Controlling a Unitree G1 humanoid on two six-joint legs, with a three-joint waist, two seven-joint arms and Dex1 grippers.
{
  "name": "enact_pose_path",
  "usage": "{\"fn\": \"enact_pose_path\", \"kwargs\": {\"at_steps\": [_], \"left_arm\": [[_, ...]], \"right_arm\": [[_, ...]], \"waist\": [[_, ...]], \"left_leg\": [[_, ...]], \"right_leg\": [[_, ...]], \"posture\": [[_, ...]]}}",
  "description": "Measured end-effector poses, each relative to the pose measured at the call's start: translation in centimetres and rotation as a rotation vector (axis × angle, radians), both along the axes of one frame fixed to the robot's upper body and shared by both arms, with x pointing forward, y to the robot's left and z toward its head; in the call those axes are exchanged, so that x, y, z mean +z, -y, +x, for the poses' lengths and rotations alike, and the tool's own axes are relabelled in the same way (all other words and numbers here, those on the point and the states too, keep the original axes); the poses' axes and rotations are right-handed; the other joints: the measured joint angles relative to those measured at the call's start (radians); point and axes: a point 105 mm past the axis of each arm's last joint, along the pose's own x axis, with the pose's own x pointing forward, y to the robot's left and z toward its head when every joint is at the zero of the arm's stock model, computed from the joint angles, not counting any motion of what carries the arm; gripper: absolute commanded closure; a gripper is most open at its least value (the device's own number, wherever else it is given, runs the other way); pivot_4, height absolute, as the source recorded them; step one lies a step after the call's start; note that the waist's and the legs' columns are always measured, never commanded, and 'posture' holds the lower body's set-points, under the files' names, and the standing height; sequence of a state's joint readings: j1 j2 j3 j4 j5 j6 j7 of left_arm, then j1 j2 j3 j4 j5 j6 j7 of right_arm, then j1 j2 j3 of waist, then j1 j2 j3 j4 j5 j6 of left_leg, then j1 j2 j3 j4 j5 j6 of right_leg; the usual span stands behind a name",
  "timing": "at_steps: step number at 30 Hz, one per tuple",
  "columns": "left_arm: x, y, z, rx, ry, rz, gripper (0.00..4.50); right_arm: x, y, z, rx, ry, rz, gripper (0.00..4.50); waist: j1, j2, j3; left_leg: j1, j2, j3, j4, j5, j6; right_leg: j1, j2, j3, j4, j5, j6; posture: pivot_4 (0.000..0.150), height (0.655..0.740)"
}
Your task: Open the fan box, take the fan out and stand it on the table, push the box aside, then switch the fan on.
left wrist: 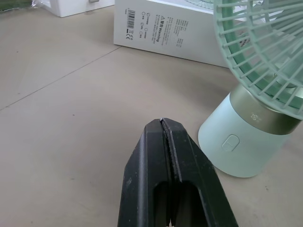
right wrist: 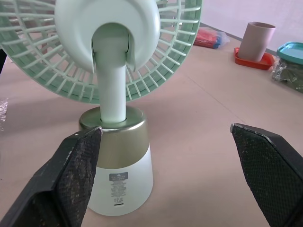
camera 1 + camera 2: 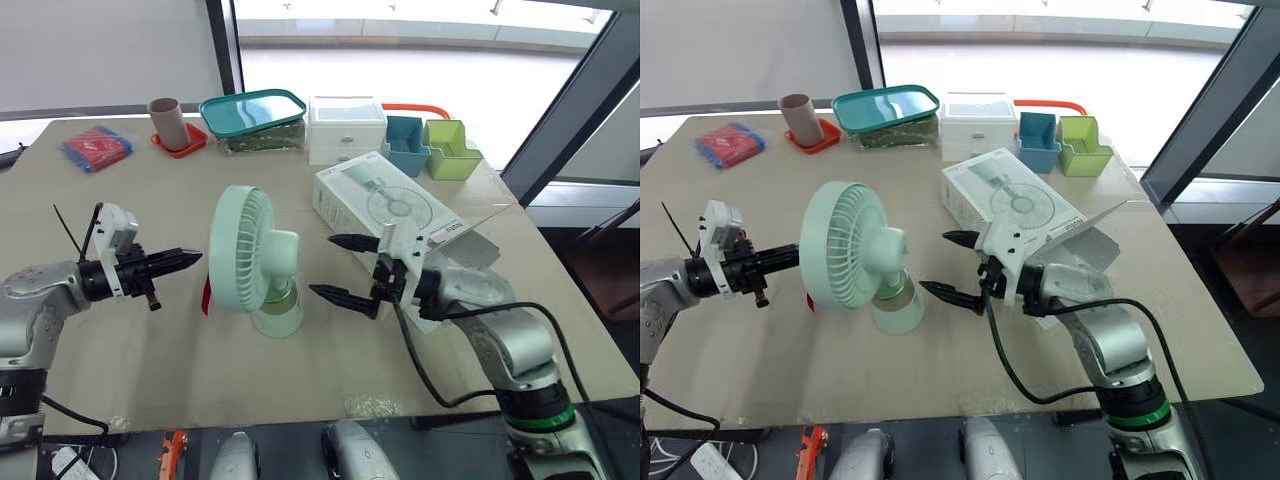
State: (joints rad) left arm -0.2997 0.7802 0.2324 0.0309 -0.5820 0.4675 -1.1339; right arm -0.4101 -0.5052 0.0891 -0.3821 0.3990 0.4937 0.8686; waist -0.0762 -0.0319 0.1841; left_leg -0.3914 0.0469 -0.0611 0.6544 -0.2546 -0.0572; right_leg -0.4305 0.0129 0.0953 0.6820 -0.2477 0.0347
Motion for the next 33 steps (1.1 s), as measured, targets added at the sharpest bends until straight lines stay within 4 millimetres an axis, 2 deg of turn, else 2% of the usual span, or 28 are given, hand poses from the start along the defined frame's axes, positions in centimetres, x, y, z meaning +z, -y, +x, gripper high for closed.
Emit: {"fn": "enact_pose_path", "kwargs": {"at_steps": [2,3,5,7,8,10,11,12,21,26,33], "left_arm": [[-0.1,0.3,-0.4,-0.009,0.005,-0.013,3.06],[-0.4,0.6,-0.8,-0.009,0.007,-0.023,2.64],[-0.5,0.7,-1.0,0.007,0.028,-0.042,2.25],[-0.5,0.7,-1.1,0.025,0.05,-0.058,1.37],[-0.5,0.7,-1.2,0.036,0.062,-0.065,1.25],[-0.6,0.8,-1.4,0.049,0.07,-0.075,0.59],[-0.8,0.7,-1.6,0.055,0.066,-0.077,0.59],[-1.0,0.4,-1.9,0.067,0.067,-0.083,0.2],[-0.2,-0.1,-1.6,0.197,0.165,-0.075,0.2],[-0.5,0.5,-1.3,0.188,0.166,-0.073,0.2],[-1.3,2.1,-0.9,0.153,0.142,-0.127,0.2]], "right_arm": [[0.3,0.5,0.2,-0.019,-0.002,0.013,0.0],[1.0,1.4,0.6,-0.052,0.001,0.033,0.0],[1.8,2.1,1.1,-0.087,0.01,0.06,0.0],[2.7,2.6,1.6,-0.11,0.017,0.085,0.0],[2.9,3.0,1.7,-0.122,0.017,0.092,0.0],[3.0,3.6,1.9,-0.136,0.008,0.095,0.0],[2.9,3.8,2.1,-0.144,-0.004,0.094,0.0],[2.7,4.2,2.3,-0.155,-0.023,0.086,0.0],[2.0,5.6,2.7,-0.154,-0.07,0.026,0.0],[2.0,6.2,2.6,-0.171,-0.07,0.003,0.0],[0.6,8.2,2.2,-0.252,-0.118,-0.026,0.0]], "waist": [[0.001,0.0,0.0],[0.001,0.0,0.0],[0.0,0.0,0.0],[0.0,0.0,0.0],[0.001,0.0,0.0],[0.001,0.0,0.0],[0.001,0.0,0.0],[0.0,0.0,0.0],[0.001,0.0,0.0],[0.002,0.0,0.0],[0.001,0.0,0.0]], "left_leg": [[0.0,0.0,0.0,0.0,0.0,0.0],[0.0,0.0,0.001,0.0,0.0,0.0],[0.0,0.0,0.001,0.0,0.0,0.0],[0.001,0.0,0.001,0.0,0.0,0.0],[0.001,0.0,0.001,0.0,0.0,0.0],[0.0,0.0,0.001,0.0,0.0,0.0],[0.0,0.0,0.001,0.0,0.0,0.0],[0.001,0.0,0.002,0.0,0.0,0.0],[0.001,-0.001,0.002,0.001,0.0,0.0],[0.001,-0.001,0.002,0.001,0.0,0.0],[0.003,-0.001,0.003,0.001,0.0,0.0]], "right_leg": [[0.0,0.0,0.001,0.0,0.0,0.0],[0.001,-0.001,0.001,0.0,0.0,0.0],[0.001,-0.001,0.001,0.0,0.0,0.0],[0.001,0.0,0.001,0.0,0.0,0.0],[0.001,0.0,0.001,0.0,0.0,0.0],[0.001,0.0,0.001,0.0,0.0,0.0],[0.001,-0.001,0.002,0.0,0.0,0.0],[0.001,0.0,0.002,0.0,0.0,0.0],[0.002,-0.001,0.003,0.0,0.0,0.0],[0.002,-0.001,0.002,0.0,0.0,0.001],[0.004,-0.001,0.004,-0.001,0.0,0.001]], "posture": [[0.15,0.74],[0.15,0.74],[0.15,0.74],[0.15,0.74],[0.15,0.74],[0.15,0.74],[0.15,0.74],[0.15,0.74],[0.15,0.74],[0.15,0.74],[0.15,0.74]]}}
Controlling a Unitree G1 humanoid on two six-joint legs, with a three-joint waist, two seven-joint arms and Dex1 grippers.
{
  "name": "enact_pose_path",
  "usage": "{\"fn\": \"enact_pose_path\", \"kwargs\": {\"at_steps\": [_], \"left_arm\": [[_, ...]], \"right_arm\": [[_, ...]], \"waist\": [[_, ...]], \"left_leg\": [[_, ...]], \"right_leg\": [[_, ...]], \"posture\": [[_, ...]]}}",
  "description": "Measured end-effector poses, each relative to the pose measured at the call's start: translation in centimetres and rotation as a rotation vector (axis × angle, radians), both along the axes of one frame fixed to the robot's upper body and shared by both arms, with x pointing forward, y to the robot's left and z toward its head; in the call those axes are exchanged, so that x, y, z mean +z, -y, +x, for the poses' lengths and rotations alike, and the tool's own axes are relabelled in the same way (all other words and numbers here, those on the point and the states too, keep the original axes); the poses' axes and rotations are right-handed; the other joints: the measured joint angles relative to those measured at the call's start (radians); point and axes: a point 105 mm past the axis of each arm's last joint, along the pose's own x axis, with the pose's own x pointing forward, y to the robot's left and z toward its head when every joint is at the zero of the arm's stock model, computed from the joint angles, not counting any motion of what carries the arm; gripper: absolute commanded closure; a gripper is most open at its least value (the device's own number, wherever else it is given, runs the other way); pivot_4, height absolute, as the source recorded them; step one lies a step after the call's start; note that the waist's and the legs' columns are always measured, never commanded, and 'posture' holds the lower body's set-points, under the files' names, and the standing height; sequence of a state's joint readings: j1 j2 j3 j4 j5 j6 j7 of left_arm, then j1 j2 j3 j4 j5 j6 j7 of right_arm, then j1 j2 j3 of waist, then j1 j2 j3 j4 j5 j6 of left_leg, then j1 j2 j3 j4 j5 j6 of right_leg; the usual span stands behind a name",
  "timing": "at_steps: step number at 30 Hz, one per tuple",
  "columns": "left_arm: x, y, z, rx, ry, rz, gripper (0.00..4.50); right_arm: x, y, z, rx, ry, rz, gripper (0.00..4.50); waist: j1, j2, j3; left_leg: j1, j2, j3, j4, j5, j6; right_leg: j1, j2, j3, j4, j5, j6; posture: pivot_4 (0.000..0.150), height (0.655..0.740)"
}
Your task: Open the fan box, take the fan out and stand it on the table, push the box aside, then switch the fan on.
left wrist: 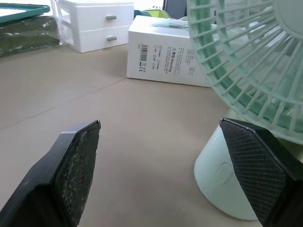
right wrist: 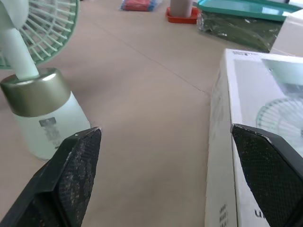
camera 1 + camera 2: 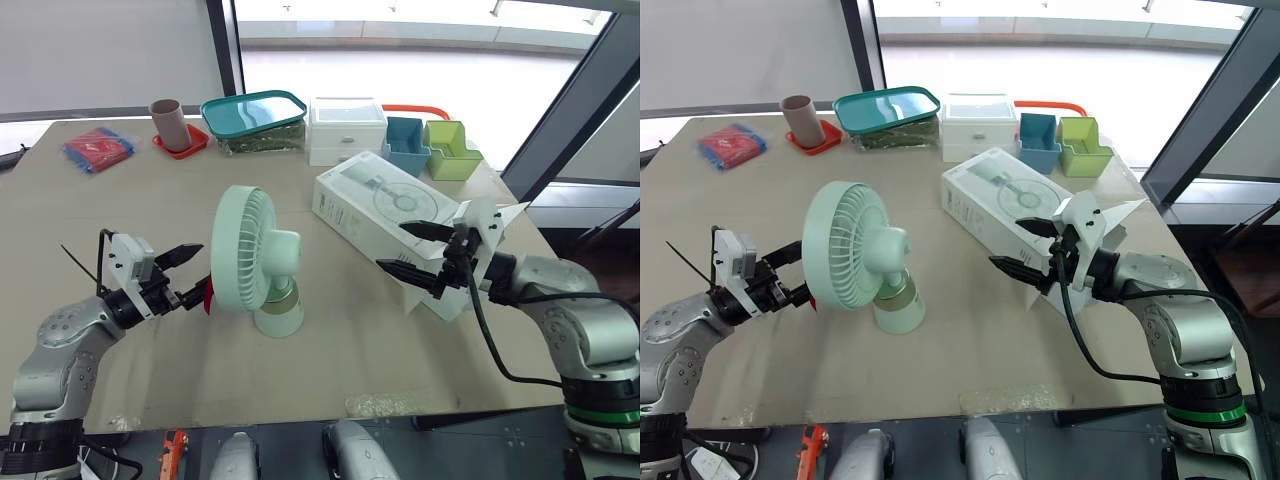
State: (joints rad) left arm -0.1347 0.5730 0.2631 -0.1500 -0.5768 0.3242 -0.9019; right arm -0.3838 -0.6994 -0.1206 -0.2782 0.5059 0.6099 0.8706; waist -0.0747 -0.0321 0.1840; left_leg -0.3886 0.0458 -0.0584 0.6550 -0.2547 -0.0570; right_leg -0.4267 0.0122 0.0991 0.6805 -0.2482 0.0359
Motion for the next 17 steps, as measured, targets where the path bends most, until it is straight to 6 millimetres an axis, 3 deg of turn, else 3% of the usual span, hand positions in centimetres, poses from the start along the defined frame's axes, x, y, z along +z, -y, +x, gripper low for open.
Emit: {"fn": "enact_pose_path", "kwargs": {"at_steps": [6,11,17], "left_arm": [[-0.3,0.5,-0.8,-0.075,-0.049,-0.054,0.2],[-0.6,0.3,0.1,0.015,-0.029,0.009,0.2],[-0.8,0.9,0.1,0.003,-0.032,0.026,0.2]], "right_arm": [[-0.2,0.8,-0.1,-0.026,-0.021,-0.025,0.0],[0.4,1.2,-0.5,-0.015,-0.012,-0.043,0.0],[0.4,1.4,-0.4,-0.027,-0.016,-0.041,0.0]], "waist": [[-0.001,0.0,0.0],[0.003,0.0,0.0],[0.002,0.0,0.0]], "left_leg": [[0.001,0.0,0.0,0.0,0.0,0.0],[0.001,0.0,0.0,0.0,0.0,0.0],[0.001,0.0,0.0,0.0,0.0,0.0]], "right_leg": [[0.0,0.0,0.0,0.0,-0.001,0.001],[0.001,0.0,0.0,0.0,-0.001,0.001],[0.001,0.0,0.0,0.0,-0.001,0.001]], "posture": [[0.15,0.74],[0.15,0.74],[0.15,0.74]]}}
